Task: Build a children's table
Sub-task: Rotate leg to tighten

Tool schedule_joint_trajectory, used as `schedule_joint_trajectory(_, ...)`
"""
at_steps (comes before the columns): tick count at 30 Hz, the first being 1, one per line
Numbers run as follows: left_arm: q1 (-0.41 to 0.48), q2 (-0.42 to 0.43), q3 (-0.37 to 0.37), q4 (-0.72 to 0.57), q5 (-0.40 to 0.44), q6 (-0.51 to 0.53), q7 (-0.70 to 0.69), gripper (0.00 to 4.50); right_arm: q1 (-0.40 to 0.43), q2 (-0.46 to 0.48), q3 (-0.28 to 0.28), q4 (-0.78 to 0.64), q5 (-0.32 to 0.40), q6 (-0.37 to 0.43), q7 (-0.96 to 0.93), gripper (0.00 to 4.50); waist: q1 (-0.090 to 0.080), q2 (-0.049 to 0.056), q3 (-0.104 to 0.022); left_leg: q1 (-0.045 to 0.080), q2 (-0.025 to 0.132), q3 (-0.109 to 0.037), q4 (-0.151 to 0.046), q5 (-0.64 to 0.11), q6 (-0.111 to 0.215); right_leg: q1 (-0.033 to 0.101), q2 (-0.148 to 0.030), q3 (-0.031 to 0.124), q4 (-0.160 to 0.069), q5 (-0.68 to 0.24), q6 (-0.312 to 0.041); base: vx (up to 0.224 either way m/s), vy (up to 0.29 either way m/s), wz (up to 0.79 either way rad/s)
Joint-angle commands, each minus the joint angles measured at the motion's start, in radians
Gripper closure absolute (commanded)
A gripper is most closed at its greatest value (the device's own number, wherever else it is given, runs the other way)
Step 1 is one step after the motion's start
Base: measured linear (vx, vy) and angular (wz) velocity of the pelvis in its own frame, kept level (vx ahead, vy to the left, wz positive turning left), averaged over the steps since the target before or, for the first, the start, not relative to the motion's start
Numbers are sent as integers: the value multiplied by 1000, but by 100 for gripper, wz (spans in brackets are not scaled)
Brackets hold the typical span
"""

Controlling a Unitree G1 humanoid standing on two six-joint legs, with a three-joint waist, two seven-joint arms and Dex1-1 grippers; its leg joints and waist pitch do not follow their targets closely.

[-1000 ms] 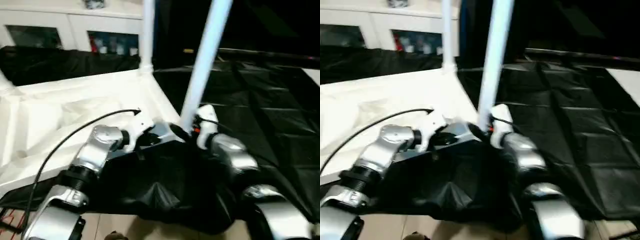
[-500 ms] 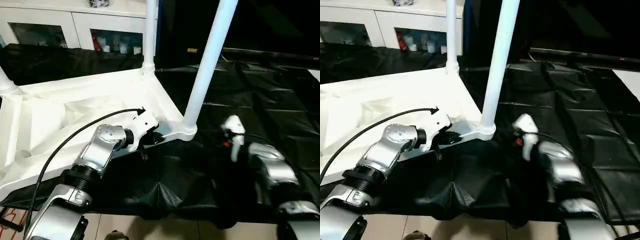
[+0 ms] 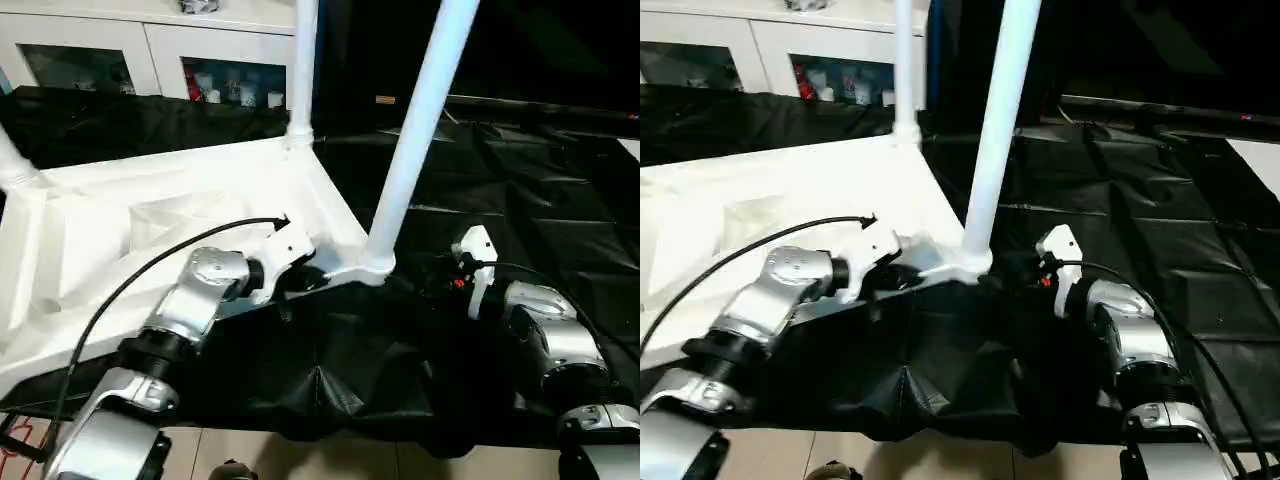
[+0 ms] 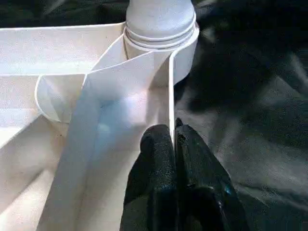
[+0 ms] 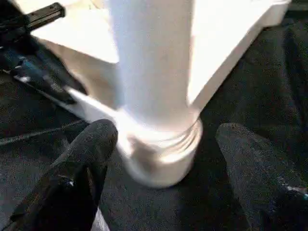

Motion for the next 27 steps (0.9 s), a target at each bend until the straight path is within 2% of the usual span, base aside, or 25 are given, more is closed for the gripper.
schedule_joint_trajectory(1,6,-11,-28,-62,-51,-43,-69,450,-22,-3,3,-16,4,-12,8,79,-3,-6,-67,15,9,9,-54,-214,57,51,-46,36,-75,-163,-222,0,0,0)
schedule_joint_trajectory(4,17,5,-26,-67,-47,-45,-81,450,-23,2,33,-25,3,-7,42,79,-3,-3,-66,14,9,8,-55,-226,51,51,-48,36,-76,-185,-212,0,0,0)
schedule_joint_trajectory(5,17,5,-26,-67,-47,-45,-81,450,-23,2,33,-25,3,-7,42,79,-3,-6,-66,14,9,8,-55,-225,51,51,-48,36,-76,-189,-209,0,0,0)
schedule_joint_trajectory(8,23,17,-25,-74,-48,-43,-86,450,-32,10,49,-15,-1,-5,65,79,-3,-7,-67,12,9,7,-55,-212,51,53,-49,36,-74,-181,-207,0,0,0)
schedule_joint_trajectory(9,24,21,-26,-78,-50,-41,-87,450,-39,12,55,-7,-6,-8,71,105,-3,-8,-67,11,8,8,-54,-208,54,53,-48,37,-73,-175,-207,0,0,0)
schedule_joint_trajectory(12,28,26,-24,-84,-50,-39,-93,450,-57,18,65,19,-20,-24,67,124,-4,-6,-68,12,8,8,-53,-196,55,52,-48,36,-71,-162,-212,0,0,0)
schedule_joint_trajectory(13,29,28,-23,-85,-49,-39,-94,450,-64,21,67,26,-20,-26,67,136,-4,-10,-68,10,8,8,-53,-191,55,53,-49,37,-69,-160,-212,0,0,0)
schedule_joint_trajectory(20,41,37,-22,-99,-50,-35,-96,450,-92,33,84,60,-27,-41,77,193,-5,-11,-69,10,7,9,-51,-175,59,54,-48,37,-65,-131,-220,0,0,0)
schedule_joint_trajectory(23,45,39,-23,-102,-50,-33,-94,450,-98,37,91,75,-35,-51,88,224,-6,-12,-69,10,7,9,-51,-176,61,54,-48,37,-65,-135,-218,0,0,0)
schedule_joint_trajectory(27,45,37,-19,-100,-51,-27,-82,450,-96,44,98,83,-33,-54,90,243,-7,-11,-69,11,8,9,-52,-185,56,53,-49,37,-67,-148,-214,0,0,0)
